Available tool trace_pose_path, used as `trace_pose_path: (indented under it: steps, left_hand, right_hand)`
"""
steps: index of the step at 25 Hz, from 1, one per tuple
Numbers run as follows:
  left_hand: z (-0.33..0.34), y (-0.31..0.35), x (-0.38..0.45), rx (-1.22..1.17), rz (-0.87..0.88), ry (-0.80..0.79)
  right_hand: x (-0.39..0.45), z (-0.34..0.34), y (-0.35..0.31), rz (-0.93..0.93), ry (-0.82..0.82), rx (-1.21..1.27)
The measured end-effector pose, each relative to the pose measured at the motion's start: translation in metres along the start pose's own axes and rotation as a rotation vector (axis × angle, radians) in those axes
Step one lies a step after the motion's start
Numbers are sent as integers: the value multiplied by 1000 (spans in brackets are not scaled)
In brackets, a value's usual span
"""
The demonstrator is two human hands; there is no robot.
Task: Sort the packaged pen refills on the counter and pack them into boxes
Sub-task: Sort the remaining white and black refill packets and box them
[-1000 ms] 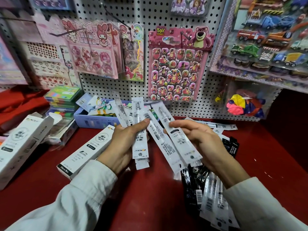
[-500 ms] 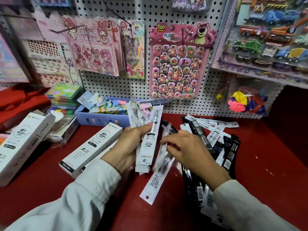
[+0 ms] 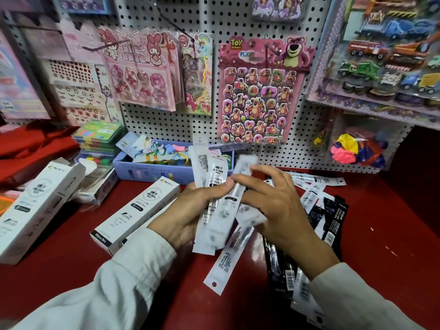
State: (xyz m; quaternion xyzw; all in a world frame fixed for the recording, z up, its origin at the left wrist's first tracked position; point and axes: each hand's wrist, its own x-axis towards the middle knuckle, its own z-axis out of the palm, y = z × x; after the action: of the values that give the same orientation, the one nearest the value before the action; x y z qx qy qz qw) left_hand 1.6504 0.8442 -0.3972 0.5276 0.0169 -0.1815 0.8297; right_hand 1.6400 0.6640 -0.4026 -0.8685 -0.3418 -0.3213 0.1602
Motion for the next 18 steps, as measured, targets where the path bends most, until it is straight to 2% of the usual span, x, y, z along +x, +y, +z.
trace_pose_path:
  steps: [2, 3, 5, 7, 8, 10, 12, 15, 18]
  left_hand:
    - [1, -3, 3, -13, -7, 2]
    - [1, -2, 6, -15, 9, 25]
    - [1, -3, 7, 38, 75, 58]
    - [3, -6, 7, 142, 151, 83]
    - [5, -8, 7, 200, 189, 101]
    - [4, -7, 8, 302, 277, 180]
    - [3, -5, 11, 327, 286, 208]
    - [5, -13, 9, 306, 198, 14]
    - [11, -36, 4, 391, 217, -190]
  right_hand:
    - [0, 0, -1, 136, 90, 58]
    - [0, 0, -3, 297, 143, 179]
    - [2, 1, -7, 689, 212, 626]
    - [3, 2, -10, 927, 191, 1102]
    - [4, 1, -8, 994, 194, 1197]
    - [8, -5, -1, 1083, 243, 1205]
    - [10, -10, 4, 1187, 326, 1283]
    - [12, -2, -5, 1272, 363, 1658]
    - [10, 19, -24, 1240, 346, 1595]
